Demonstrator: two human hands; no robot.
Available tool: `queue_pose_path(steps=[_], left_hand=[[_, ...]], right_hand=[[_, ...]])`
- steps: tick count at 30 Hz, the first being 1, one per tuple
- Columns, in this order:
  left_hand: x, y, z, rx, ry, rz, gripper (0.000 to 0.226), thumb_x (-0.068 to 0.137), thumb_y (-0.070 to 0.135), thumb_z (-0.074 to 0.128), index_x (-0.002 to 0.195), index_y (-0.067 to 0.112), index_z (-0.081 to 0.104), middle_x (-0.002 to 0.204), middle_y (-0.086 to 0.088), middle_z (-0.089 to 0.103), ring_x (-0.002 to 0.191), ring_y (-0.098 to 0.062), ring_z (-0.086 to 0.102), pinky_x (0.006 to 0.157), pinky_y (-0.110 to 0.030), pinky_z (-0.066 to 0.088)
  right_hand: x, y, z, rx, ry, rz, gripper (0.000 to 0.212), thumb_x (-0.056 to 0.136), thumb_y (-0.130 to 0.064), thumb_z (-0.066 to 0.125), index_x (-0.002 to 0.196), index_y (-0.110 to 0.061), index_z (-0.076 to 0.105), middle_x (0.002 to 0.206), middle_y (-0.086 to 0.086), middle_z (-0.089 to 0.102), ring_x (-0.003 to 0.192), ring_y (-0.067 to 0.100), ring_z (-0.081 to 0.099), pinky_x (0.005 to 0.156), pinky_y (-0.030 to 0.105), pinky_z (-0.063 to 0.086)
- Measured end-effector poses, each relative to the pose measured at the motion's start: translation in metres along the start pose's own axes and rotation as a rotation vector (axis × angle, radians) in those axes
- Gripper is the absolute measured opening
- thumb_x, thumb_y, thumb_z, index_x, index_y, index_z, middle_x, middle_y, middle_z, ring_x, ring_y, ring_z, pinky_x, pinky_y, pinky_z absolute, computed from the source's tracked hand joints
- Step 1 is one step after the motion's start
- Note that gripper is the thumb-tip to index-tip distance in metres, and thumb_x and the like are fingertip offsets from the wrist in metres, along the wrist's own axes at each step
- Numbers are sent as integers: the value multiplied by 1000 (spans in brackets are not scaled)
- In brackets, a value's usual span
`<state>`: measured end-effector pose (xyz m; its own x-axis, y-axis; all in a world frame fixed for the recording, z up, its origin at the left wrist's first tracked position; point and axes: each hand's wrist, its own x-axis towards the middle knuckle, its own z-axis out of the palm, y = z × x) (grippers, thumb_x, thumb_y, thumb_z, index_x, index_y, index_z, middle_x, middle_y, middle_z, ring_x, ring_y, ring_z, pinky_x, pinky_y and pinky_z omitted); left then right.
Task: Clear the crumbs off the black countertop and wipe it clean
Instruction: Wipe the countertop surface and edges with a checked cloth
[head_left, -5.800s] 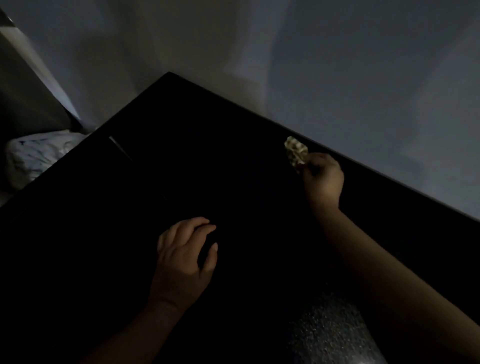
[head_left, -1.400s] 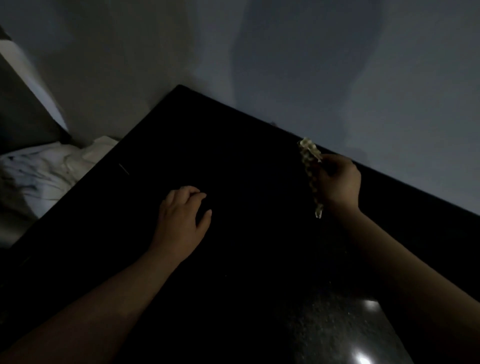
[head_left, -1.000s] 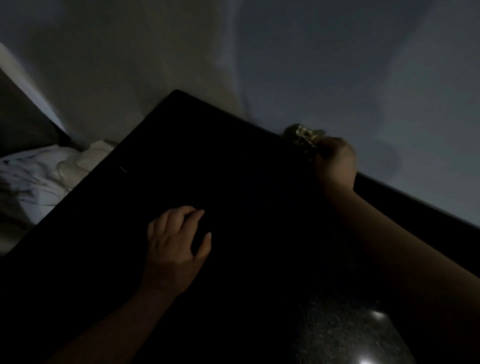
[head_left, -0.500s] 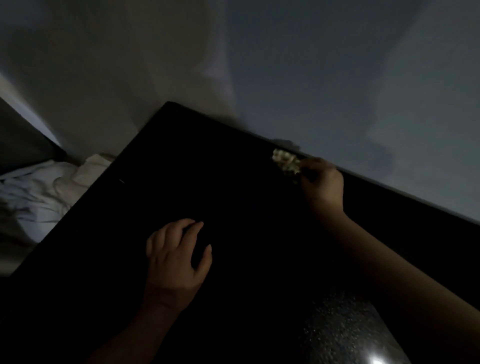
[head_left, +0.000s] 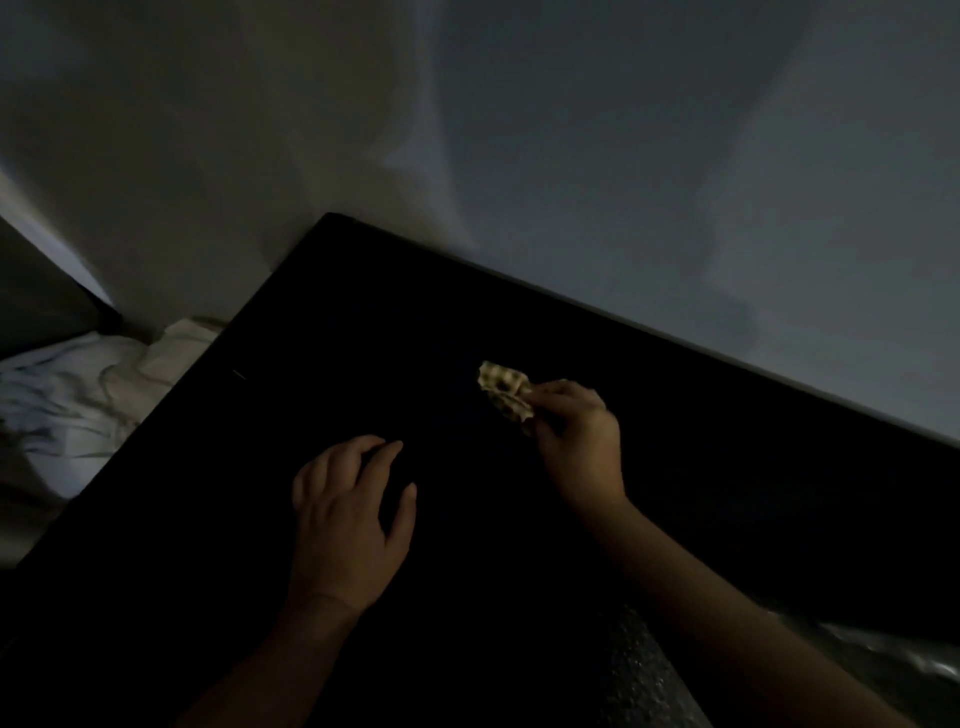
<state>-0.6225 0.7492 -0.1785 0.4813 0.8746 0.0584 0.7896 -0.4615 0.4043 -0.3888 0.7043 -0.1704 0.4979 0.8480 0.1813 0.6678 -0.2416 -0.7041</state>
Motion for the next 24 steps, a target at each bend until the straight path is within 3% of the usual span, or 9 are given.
queue_pose_path(steps=[5, 15, 18, 24], left_hand=[[-1, 1, 1, 12, 26, 10, 45, 85, 45, 43, 123, 24, 56, 125, 3, 49, 118, -22, 43, 100, -44, 33], [-2, 2, -6, -77, 31, 16, 47, 86, 45, 40, 121, 20, 58, 124, 1, 52, 119, -23, 45, 101, -43, 34], [-2, 1, -9, -114, 18, 13, 48, 84, 46, 41, 120, 18, 60, 123, 1, 53, 119, -23, 45, 101, -43, 34], [-16, -2, -26, -244, 16, 77, 47, 86, 43, 41, 114, 13, 64, 118, 0, 56, 114, -19, 49, 99, -40, 39]], right_hand=[[2, -4, 1, -44, 98, 76, 20, 81, -4, 69, 99, -11, 75, 103, 2, 68, 94, 21, 58, 78, 14, 35], [-61, -19, 6, 72, -91, -7, 26, 79, -6, 71, 101, -19, 75, 102, -9, 65, 95, 8, 54, 83, 11, 42], [-55, -19, 1, 52, -8, 13, 22, 79, -6, 71, 98, -15, 75, 99, -9, 64, 92, 10, 54, 81, 1, 34], [-83, -34, 19, 27, 16, 20, 28, 81, -3, 68, 104, -17, 74, 103, -5, 66, 95, 11, 54, 81, 5, 35]])
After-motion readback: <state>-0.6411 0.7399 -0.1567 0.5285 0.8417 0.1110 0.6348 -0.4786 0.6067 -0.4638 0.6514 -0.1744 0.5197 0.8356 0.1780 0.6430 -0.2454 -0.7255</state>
